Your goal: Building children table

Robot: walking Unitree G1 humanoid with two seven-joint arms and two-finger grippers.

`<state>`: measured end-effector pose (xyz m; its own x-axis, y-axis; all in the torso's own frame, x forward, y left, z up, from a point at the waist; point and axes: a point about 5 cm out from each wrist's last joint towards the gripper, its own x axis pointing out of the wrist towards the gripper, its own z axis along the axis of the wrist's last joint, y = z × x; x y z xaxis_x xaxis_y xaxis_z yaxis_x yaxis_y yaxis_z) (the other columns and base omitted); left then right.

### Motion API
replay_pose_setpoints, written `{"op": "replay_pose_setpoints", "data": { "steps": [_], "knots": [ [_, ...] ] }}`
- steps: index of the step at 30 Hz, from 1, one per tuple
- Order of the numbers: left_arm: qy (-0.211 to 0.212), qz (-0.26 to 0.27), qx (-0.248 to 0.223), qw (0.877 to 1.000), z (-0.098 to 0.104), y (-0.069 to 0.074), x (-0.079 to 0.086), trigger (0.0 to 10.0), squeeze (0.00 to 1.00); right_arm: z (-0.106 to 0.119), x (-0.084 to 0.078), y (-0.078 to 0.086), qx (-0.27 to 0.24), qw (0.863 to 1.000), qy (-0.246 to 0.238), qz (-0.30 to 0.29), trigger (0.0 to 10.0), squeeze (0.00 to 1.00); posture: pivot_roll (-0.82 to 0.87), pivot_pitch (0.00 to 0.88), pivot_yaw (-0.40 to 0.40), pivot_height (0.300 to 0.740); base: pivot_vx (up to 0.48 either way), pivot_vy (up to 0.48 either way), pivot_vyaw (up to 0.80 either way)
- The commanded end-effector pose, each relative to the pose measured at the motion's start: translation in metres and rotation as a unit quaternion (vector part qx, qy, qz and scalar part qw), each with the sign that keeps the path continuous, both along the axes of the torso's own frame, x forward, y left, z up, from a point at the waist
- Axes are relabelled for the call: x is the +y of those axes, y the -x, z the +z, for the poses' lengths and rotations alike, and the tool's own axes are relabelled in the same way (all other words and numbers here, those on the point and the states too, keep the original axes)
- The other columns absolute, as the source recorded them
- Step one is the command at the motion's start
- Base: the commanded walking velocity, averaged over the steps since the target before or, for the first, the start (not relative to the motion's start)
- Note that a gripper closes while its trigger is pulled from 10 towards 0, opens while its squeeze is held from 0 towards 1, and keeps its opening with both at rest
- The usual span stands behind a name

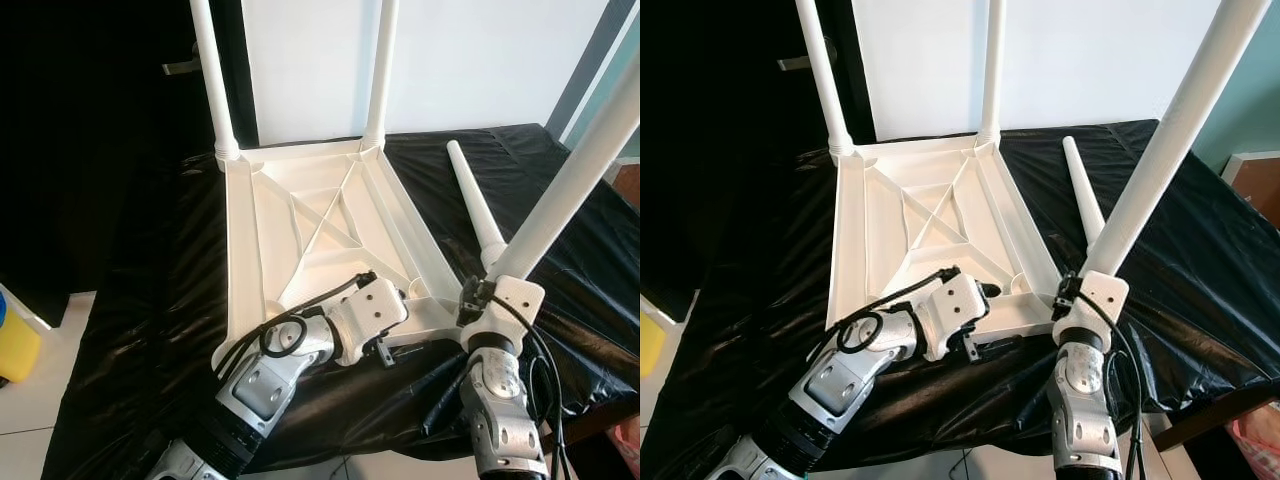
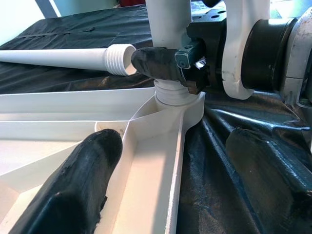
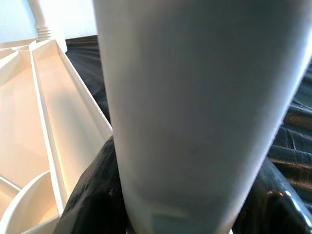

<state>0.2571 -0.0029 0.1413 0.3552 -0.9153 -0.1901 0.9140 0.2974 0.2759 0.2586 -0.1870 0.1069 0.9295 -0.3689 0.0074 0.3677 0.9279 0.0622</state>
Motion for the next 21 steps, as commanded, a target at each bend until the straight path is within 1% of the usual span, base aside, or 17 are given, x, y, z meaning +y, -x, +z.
{"op": "replay_pose_setpoints", "data": {
  "steps": [1,4,5,7,8,11,14,15,16,18,19,20,21],
  "knots": [
    [-0.005,-0.003,-0.007,1.000,0.000,-0.001,0.001,10.0,0.00,-0.016,0.002,0.005,0.038,0.999,-0.021,0.001,10.0,0.00,-0.08,0.000,0.007,0.740,0.000,0.000,0.00],
    [-0.003,-0.003,-0.006,1.000,0.000,0.000,0.001,10.0,0.00,-0.015,0.003,0.004,0.037,0.999,-0.017,-0.001,10.0,0.00,-0.08,0.000,0.006,0.740,0.000,0.000,0.00],
    [-0.002,-0.004,-0.006,1.000,0.001,0.001,0.001,10.0,0.00,-0.012,0.004,0.004,0.028,1.000,-0.014,0.003,10.0,0.80,-0.08,0.000,0.001,0.740,0.000,0.000,0.00],
    [0.000,-0.004,-0.005,1.000,0.001,0.001,0.001,10.0,0.00,-0.010,0.004,0.004,0.022,1.000,-0.011,0.006,10.0,0.80,-0.08,0.000,0.001,0.740,0.000,0.000,0.00],
    [0.002,-0.003,-0.006,1.000,0.001,0.001,0.001,10.0,0.00,-0.007,0.003,0.004,0.014,1.000,-0.009,0.011,10.0,1.00,-0.08,0.000,-0.001,0.740,0.000,0.000,0.00],
    [0.003,0.000,-0.005,1.000,0.002,0.001,0.001,10.0,0.00,-0.005,0.003,0.004,0.008,1.000,-0.008,0.016,10.0,1.00,-0.08,0.000,-0.001,0.740,0.000,0.000,0.00],
    [0.006,0.004,-0.005,1.000,0.002,0.000,0.000,10.0,0.00,0.001,-0.003,0.006,-0.006,0.999,0.001,0.051,10.0,1.00,-0.08,0.000,-0.002,0.740,0.000,0.000,0.00],
    [0.006,0.004,-0.005,1.000,0.002,0.000,0.000,10.0,0.00,0.001,-0.003,0.006,-0.006,0.999,0.001,0.051,10.0,1.00,-0.08,0.000,-0.002,0.740,0.000,0.000,0.00],
    [0.006,0.005,-0.005,1.000,0.002,0.000,0.000,10.0,0.00,0.002,-0.006,0.008,-0.009,0.997,0.004,0.074,10.0,1.00,-0.08,0.000,-0.001,0.740,0.000,0.000,0.00],
    [0.006,0.005,-0.005,1.000,0.002,0.000,0.000,10.0,0.00,0.002,-0.006,0.008,-0.009,0.997,0.004,0.074,10.0,1.00,-0.08,0.000,-0.001,0.740,0.000,0.000,0.00],
    [0.006,0.005,-0.005,1.000,0.003,0.000,0.001,10.0,0.00,0.003,-0.009,0.010,-0.011,0.996,0.007,0.093,10.0,1.00,-0.08,0.000,-0.001,0.740,0.000,0.000,0.00],
    [0.006,0.006,-0.006,1.000,0.003,0.000,0.001,10.0,0.00,0.003,-0.013,0.012,-0.011,0.993,0.010,0.118,10.0,0.51,-0.08,0.000,-0.001,0.740,0.000,0.000,0.00],
    [0.006,0.006,-0.006,1.000,0.004,0.000,0.001,10.0,0.00,0.005,-0.019,0.014,-0.013,0.989,0.026,0.146,10.0,0.00,-0.08,0.000,0.002,0.740,0.000,0.000,0.00]
  ]
}}
